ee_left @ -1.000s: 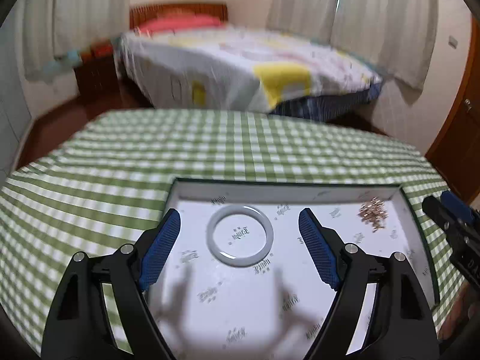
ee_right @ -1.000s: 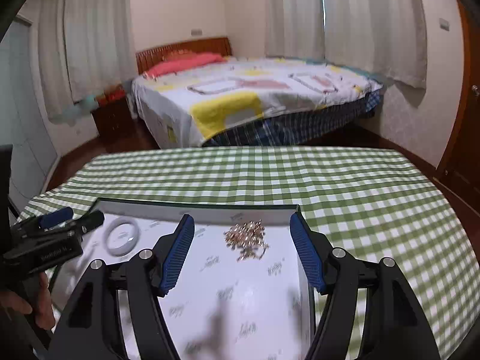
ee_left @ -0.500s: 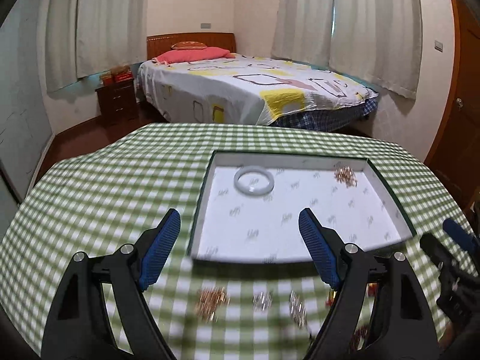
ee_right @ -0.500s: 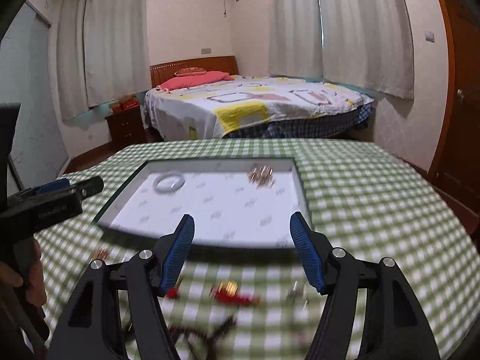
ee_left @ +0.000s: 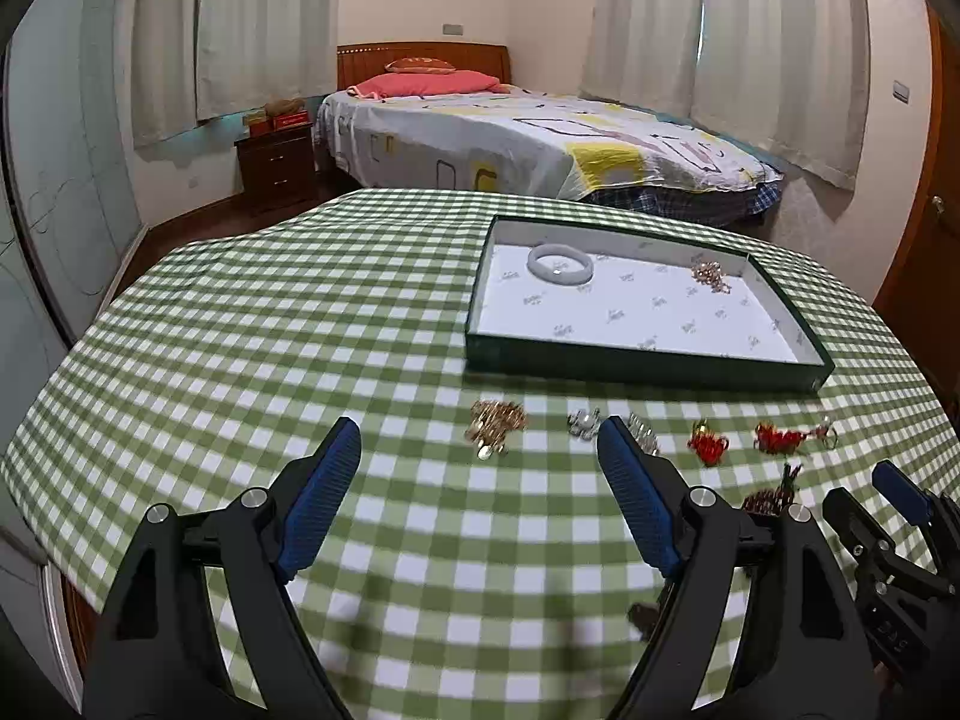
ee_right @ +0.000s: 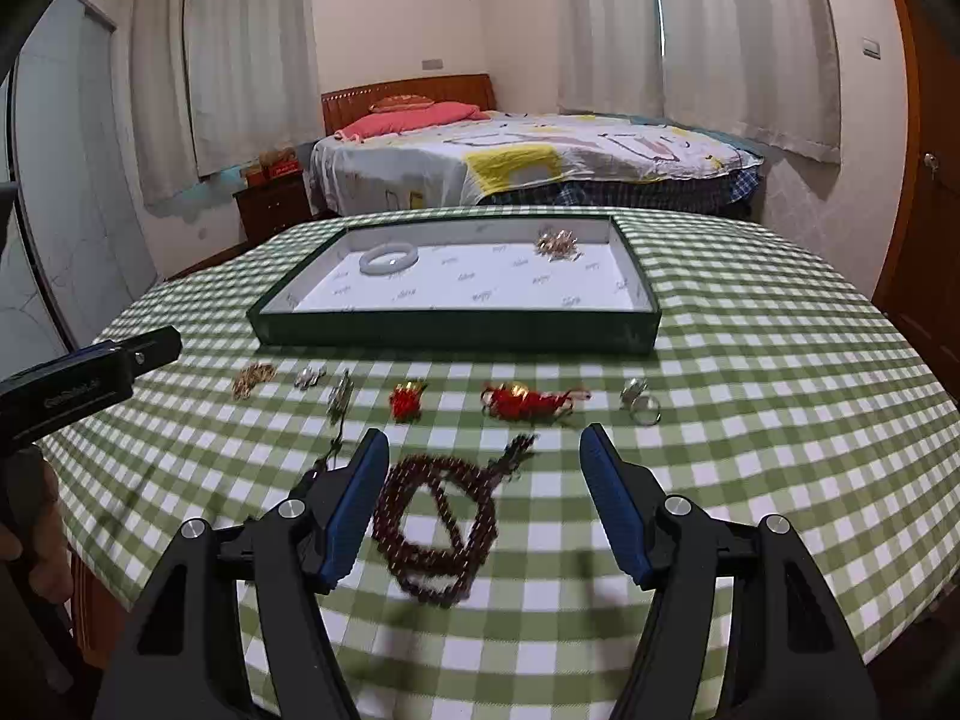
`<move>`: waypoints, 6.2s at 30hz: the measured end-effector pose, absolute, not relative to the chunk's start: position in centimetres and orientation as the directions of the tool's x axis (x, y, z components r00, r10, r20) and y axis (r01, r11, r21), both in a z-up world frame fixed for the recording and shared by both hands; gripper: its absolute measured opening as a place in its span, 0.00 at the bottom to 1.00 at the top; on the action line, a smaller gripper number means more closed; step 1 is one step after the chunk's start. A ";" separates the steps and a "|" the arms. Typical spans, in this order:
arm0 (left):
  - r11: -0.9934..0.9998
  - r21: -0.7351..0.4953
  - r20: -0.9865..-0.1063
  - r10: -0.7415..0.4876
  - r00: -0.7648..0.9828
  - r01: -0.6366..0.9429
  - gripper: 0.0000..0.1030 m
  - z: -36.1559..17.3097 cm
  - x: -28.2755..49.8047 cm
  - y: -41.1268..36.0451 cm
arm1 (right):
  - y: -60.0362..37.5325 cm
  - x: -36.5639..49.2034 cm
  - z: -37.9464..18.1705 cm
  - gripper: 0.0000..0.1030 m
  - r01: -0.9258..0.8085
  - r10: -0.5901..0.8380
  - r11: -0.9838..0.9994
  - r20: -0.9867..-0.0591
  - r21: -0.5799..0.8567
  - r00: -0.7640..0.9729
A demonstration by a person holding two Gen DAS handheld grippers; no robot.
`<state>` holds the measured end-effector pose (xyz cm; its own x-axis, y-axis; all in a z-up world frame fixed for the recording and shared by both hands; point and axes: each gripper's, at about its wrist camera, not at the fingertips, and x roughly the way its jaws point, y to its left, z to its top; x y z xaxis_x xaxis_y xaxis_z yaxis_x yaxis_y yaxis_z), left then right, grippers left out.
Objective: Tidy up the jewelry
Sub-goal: 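Move both grippers back over the jewelry row, right above the bead strand, then grasp the dark red bead strand with the right gripper while the left grasps the black tassel pendant, then carry the bead strand and pendant into the green box and open both grippers, then withdraw both grippers from the box back over the remaining jewelry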
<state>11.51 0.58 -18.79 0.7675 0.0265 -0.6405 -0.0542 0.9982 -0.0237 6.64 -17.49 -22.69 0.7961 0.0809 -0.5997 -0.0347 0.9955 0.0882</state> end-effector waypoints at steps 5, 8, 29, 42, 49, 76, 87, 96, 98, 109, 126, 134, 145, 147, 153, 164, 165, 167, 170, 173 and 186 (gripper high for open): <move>0.997 -0.005 -0.634 0.051 0.771 -0.071 0.77 -19.0 10.0 1.4 | -16.9 6.4 -23.5 0.63 -0.041 0.089 0.995 -0.616 0.092 0.783; 0.996 -0.008 -0.636 0.060 0.769 -0.084 0.77 -19.1 9.5 2.1 | -16.4 6.5 -23.7 0.63 -0.042 0.086 0.995 -0.619 0.085 0.781; 0.994 -0.009 -0.693 0.073 0.717 -0.110 0.77 -22.2 9.1 3.9 | -14.6 9.1 -26.9 0.70 -0.043 0.043 0.999 -0.716 0.019 0.697; 0.998 -0.014 -0.712 0.036 0.701 -0.064 0.77 -23.1 9.2 2.3 | -16.7 8.8 -26.6 0.19 -0.063 0.087 0.996 -0.712 0.060 0.697; 1.000 -0.025 -0.716 -0.013 0.698 -0.007 0.77 -23.0 9.2 -0.1 | -18.5 8.3 -25.9 0.12 -0.046 0.079 0.997 -0.698 0.066 0.712; 0.964 -0.027 -0.757 -0.192 0.625 0.263 0.17 -25.4 11.4 -8.6 | -23.8 7.6 -25.9 0.12 0.031 0.120 0.978 -0.676 0.207 0.727; 0.963 -0.067 -0.745 -0.222 0.629 0.261 0.16 -25.1 10.8 -7.7 | -23.3 7.6 -26.1 0.12 0.019 0.114 0.983 -0.681 0.185 0.724; 0.967 -0.079 -0.687 -0.229 0.689 0.243 0.16 -22.4 10.1 -6.2 | -22.4 7.1 -24.6 0.12 -0.007 0.117 0.986 -0.648 0.169 0.752; 0.967 -0.082 -0.675 -0.231 0.700 0.240 0.16 -21.7 10.1 -6.0 | -22.3 7.1 -24.1 0.12 -0.013 0.120 0.985 -0.641 0.169 0.758; 0.964 -0.098 -0.601 -0.255 0.757 0.246 0.16 -17.7 11.5 -5.4 | -21.3 8.4 -19.9 0.12 -0.054 0.136 0.986 -0.565 0.159 0.814; 0.959 -0.082 -0.469 -0.279 0.838 0.273 0.16 -12.8 22.4 -7.3 | -19.9 19.4 -14.2 0.12 -0.112 0.162 0.984 -0.435 0.140 0.886; 0.963 -0.070 -0.519 -0.257 0.815 0.259 0.16 -15.1 29.6 -8.6 | -19.6 26.5 -15.3 0.12 -0.122 0.173 0.983 -0.461 0.138 0.870; 0.975 -0.072 -0.680 -0.204 0.704 0.212 0.16 -20.1 37.4 -9.3 | -19.2 34.0 -20.3 0.12 -0.102 0.160 0.987 -0.636 0.128 0.755; 0.975 -0.066 -0.714 -0.195 0.672 0.212 0.17 -20.8 38.4 -9.5 | -19.2 34.9 -20.9 0.12 -0.105 0.165 0.986 -0.667 0.129 0.727; 0.976 -0.083 -0.785 -0.188 0.590 0.201 0.17 -22.6 40.6 -9.5 | -18.7 37.1 -22.5 0.12 -0.113 0.164 0.986 -0.745 0.119 0.647; 0.982 -0.121 -0.824 -0.183 0.537 0.148 0.42 -24.2 42.4 -8.6 | -19.5 38.4 -24.0 0.38 -0.074 0.152 0.988 -0.785 0.135 0.601; 0.982 -0.122 -0.821 -0.181 0.541 0.144 0.43 -24.2 42.3 -8.4 | -19.6 38.4 -23.9 0.41 -0.073 0.151 0.988 -0.782 0.134 0.605; 0.983 -0.109 -0.811 -0.172 0.559 0.145 0.45 -23.8 42.0 -8.2 | -19.4 38.0 -23.6 0.42 -0.077 0.143 0.990 -0.769 0.122 0.623; 0.984 -0.114 -0.793 -0.174 0.584 0.138 0.51 -23.1 41.4 -8.0 | -19.3 37.6 -23.0 0.42 -0.076 0.126 0.992 -0.746 0.100 0.654; 0.983 -0.132 -0.759 -0.185 0.625 0.130 0.59 -21.8 40.2 -7.4 | -19.5 36.7 -21.8 0.42 -0.071 0.121 0.992 -0.713 0.100 0.691; 0.985 -0.107 -0.602 -0.170 0.780 0.132 0.66 -15.6 31.0 -6.1 | -21.0 26.7 -16.1 0.48 -0.036 0.089 0.994 -0.536 0.108 0.840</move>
